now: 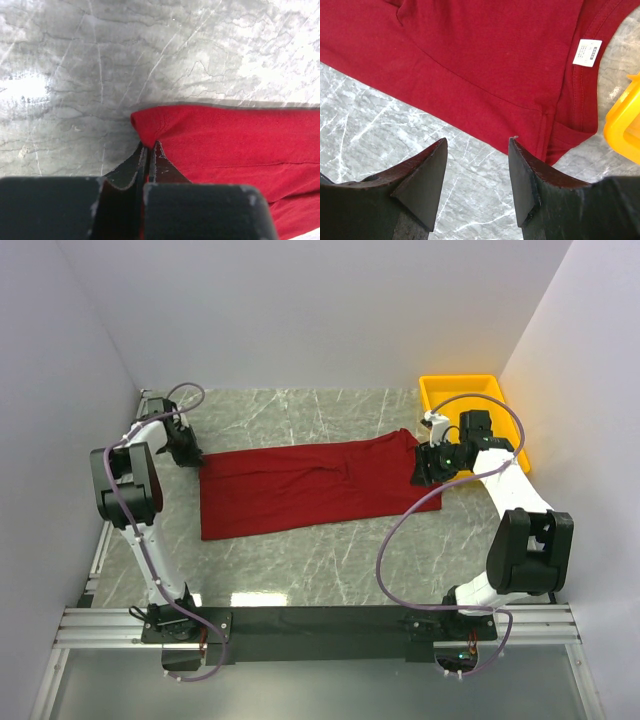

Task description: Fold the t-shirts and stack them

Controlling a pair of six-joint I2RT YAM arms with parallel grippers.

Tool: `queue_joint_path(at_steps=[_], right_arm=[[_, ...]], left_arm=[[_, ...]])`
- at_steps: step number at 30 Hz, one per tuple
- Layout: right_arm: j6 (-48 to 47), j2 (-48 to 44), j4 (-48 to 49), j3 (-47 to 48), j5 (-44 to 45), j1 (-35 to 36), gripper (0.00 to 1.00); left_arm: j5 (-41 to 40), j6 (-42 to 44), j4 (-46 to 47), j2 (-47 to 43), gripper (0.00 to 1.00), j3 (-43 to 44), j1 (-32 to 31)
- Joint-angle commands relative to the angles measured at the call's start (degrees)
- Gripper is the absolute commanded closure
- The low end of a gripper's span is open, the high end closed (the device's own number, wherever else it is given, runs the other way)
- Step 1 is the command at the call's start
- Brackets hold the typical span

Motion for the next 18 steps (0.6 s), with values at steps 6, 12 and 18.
queue_joint_path(at_steps=[6,12,18], right_arm=[[0.4,-0.5,1.6,1.6,-0.9,-0.2,0.41],[0.5,0.2,2.2,1.6,-1.3,-0.2,0.41],[0.2,2.5,2.3,3.1,-1.1,0.1,0.41]], left_arm=[[-4.6,-4.8,1.2,-5.3,0.99,-7.9,4.9],[-6.6,-10.9,0.8,-11.7,0.99,-16.1,12.3],[-5.9,-15.7,-0.7,-18.9,0.99,-26.0,17.2]])
